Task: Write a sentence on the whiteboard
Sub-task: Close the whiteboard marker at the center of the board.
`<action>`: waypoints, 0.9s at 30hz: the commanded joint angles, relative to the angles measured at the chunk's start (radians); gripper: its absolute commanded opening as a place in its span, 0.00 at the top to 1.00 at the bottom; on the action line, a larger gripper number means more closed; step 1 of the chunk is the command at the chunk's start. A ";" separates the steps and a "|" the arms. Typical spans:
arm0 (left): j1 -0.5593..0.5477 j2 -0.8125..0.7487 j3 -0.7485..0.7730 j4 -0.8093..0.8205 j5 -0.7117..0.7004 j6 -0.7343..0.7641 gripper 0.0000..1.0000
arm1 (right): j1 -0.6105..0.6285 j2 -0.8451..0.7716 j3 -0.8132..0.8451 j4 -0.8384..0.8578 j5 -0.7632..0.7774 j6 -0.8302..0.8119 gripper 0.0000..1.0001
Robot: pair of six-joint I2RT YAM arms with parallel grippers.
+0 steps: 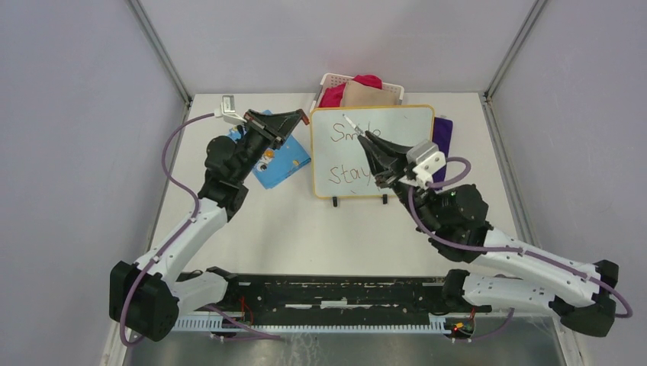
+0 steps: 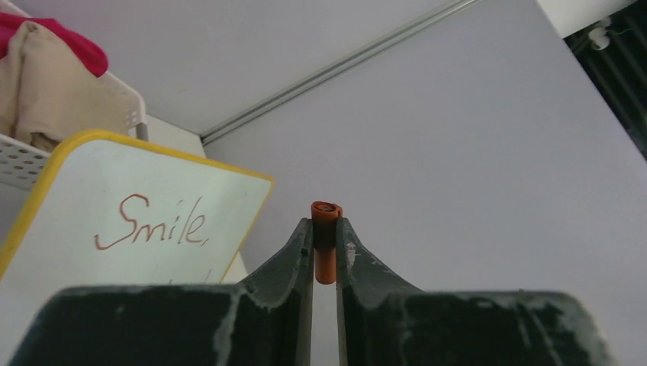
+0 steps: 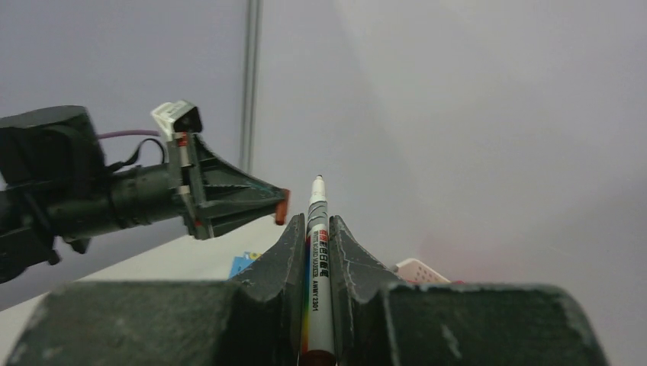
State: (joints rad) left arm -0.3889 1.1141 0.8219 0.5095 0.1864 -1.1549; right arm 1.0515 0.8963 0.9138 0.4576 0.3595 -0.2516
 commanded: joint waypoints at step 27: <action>-0.233 -0.105 0.082 0.163 -0.136 -0.131 0.98 | 0.283 -0.067 -0.284 0.499 0.225 -0.253 1.00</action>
State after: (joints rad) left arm -0.5835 1.0447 0.9249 0.6380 0.1272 -1.2743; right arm 1.3296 0.8196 0.5911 0.8829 0.5873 -0.5087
